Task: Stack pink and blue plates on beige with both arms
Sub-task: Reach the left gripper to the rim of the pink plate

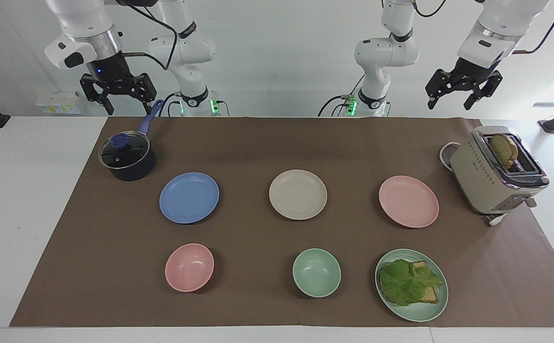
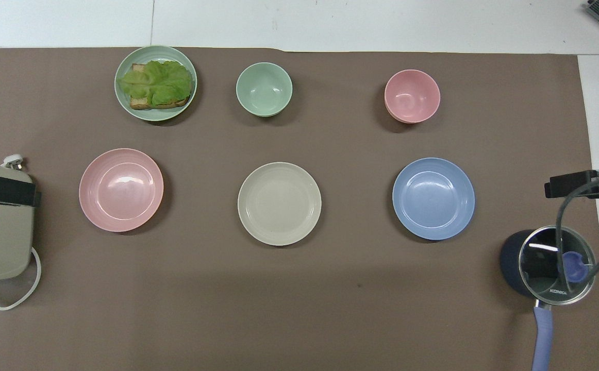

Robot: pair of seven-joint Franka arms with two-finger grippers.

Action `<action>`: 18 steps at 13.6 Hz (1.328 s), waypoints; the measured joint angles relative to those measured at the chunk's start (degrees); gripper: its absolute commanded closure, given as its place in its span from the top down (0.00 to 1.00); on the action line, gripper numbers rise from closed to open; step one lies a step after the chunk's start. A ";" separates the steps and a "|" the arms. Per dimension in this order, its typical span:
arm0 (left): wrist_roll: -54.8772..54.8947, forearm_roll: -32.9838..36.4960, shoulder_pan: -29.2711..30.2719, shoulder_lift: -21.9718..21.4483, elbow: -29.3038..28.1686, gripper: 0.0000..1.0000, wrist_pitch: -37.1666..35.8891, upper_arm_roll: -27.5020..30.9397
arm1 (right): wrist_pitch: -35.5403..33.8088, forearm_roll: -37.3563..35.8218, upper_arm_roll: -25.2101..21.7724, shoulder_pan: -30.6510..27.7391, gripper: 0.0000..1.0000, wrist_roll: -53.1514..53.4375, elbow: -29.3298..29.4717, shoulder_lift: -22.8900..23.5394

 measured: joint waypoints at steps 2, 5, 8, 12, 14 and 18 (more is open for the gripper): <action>-0.13 -0.02 0.00 0.00 0.00 1.00 0.00 -0.06 | 0.00 0.00 0.00 0.00 1.00 0.00 -0.01 0.00; -0.49 -0.02 0.05 -0.10 -2.29 1.00 0.26 0.14 | 0.00 0.00 0.00 0.00 1.00 0.00 -0.02 0.00; -0.63 -0.02 0.67 -0.16 -10.86 1.00 7.01 0.73 | 0.00 0.00 0.00 0.00 1.00 0.00 -0.02 0.00; -0.79 -0.06 1.69 1.59 -22.51 1.00 20.57 0.82 | 0.00 0.00 0.00 0.00 1.00 0.00 -0.02 0.00; -0.94 -0.07 2.85 5.04 -24.16 1.00 24.43 0.89 | 0.00 0.00 0.00 0.00 1.00 0.00 -0.02 0.00; -1.47 -0.08 5.89 12.88 -24.64 1.00 31.52 1.03 | 0.00 0.00 0.00 0.00 1.00 0.00 -0.03 0.00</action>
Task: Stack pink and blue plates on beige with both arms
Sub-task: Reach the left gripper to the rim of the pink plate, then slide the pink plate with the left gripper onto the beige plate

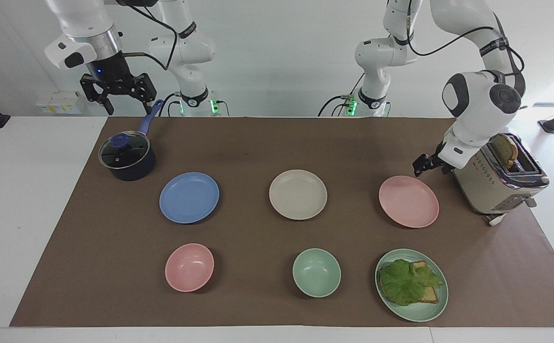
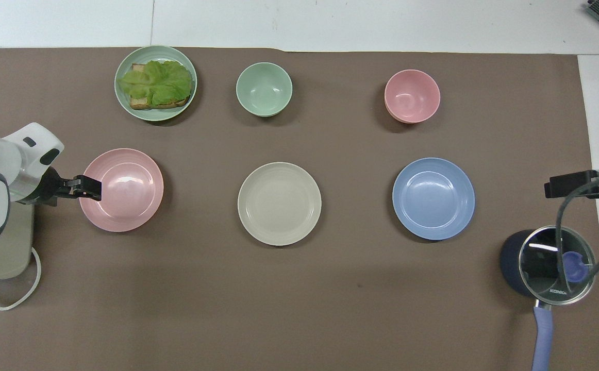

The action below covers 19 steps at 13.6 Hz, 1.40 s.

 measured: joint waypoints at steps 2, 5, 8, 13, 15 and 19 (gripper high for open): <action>-0.27 0.00 0.82 2.91 -1.32 1.00 4.08 0.06 | 0.00 0.00 0.00 0.00 1.00 0.00 0.00 0.00; -2.60 -0.11 1.75 4.22 -3.55 0.98 8.37 0.07 | 0.00 0.00 0.00 0.00 1.00 0.00 0.00 0.00; -7.92 -0.14 1.86 4.15 -4.68 0.60 8.52 0.00 | 0.00 0.00 0.00 0.00 1.00 0.00 0.00 0.00; -11.56 -0.17 2.03 4.02 -6.36 0.03 8.59 0.12 | 0.00 0.00 0.00 0.00 1.00 0.00 0.00 0.00; -11.59 -0.25 2.40 3.85 -6.43 0.00 8.65 0.06 | 0.00 0.00 0.00 0.00 1.00 0.00 0.00 0.00; -11.05 -0.35 2.46 3.03 -5.65 0.00 6.09 -0.47 | 0.00 0.00 0.00 0.00 1.00 0.00 0.00 0.00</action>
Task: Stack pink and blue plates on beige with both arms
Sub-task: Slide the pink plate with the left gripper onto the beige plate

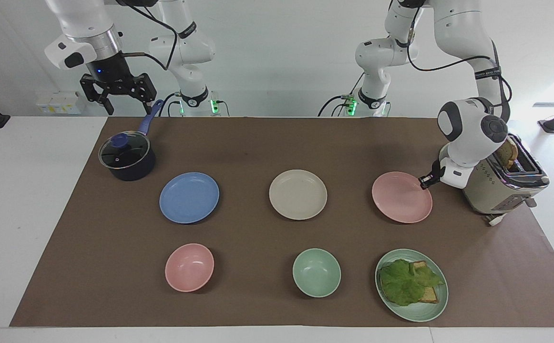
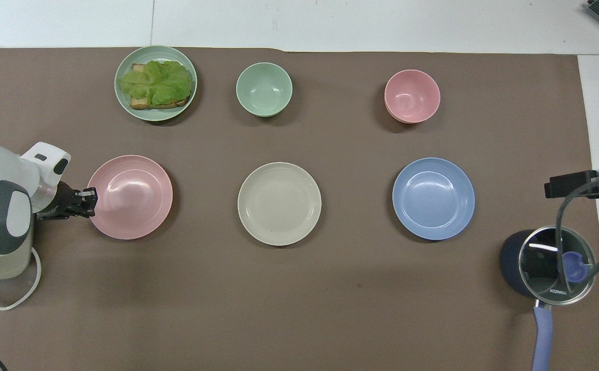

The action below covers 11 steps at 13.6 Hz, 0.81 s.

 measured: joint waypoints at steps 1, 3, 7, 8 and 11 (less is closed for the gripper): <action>0.21 -0.04 -0.04 -0.22 1.00 0.00 -1.83 -0.52 | 0.00 0.00 0.00 0.00 1.00 0.00 0.00 0.00; 0.57 -1.41 -0.88 -0.61 3.89 0.00 -5.40 -1.84 | 0.00 0.00 0.00 0.00 1.00 0.00 0.00 0.00; 2.73 -8.58 -5.77 -2.43 7.37 0.00 -7.47 -2.43 | 0.00 0.00 0.00 0.00 1.00 0.00 0.00 0.00; 2.77 -9.72 -7.01 -3.20 7.42 0.00 -7.83 -2.50 | 0.00 0.00 0.00 0.00 1.00 0.00 0.00 0.00; 2.84 -12.33 -12.30 -4.43 7.41 0.00 -8.46 -2.77 | 0.00 0.00 0.00 0.00 1.00 0.00 0.00 0.00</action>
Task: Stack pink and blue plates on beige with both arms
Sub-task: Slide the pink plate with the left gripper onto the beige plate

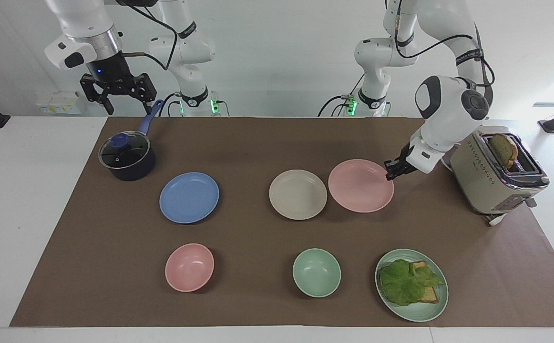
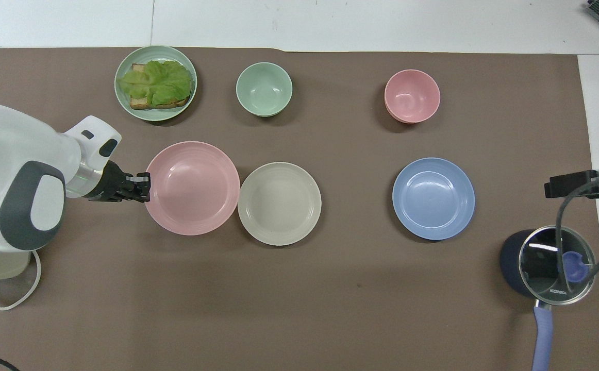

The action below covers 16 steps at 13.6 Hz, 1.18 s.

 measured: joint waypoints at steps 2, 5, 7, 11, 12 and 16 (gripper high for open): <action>-0.10 -1.97 -3.74 -0.13 -0.08 0.00 -0.01 -0.13 | 0.00 0.00 0.00 0.00 1.00 0.00 0.00 0.00; -1.15 -3.11 -8.66 -0.14 -0.65 0.00 0.16 -0.21 | 0.00 0.00 0.00 0.00 1.00 0.00 0.00 0.00; -2.11 -4.61 -11.69 0.19 -2.79 0.00 3.18 -0.21 | 0.00 0.00 0.00 0.00 1.00 0.00 0.00 0.00; -6.17 -4.89 -15.54 3.48 -5.53 0.00 12.33 -0.21 | 0.00 0.00 0.00 0.00 1.00 0.00 0.00 0.00; -6.49 -4.90 -15.80 4.38 -5.55 0.00 13.67 -0.20 | 0.00 0.00 0.00 0.00 1.00 0.00 0.00 0.00; -6.61 -4.97 -16.04 6.24 -5.55 0.87 16.63 0.02 | 0.00 0.00 0.00 0.00 1.00 0.00 0.00 0.00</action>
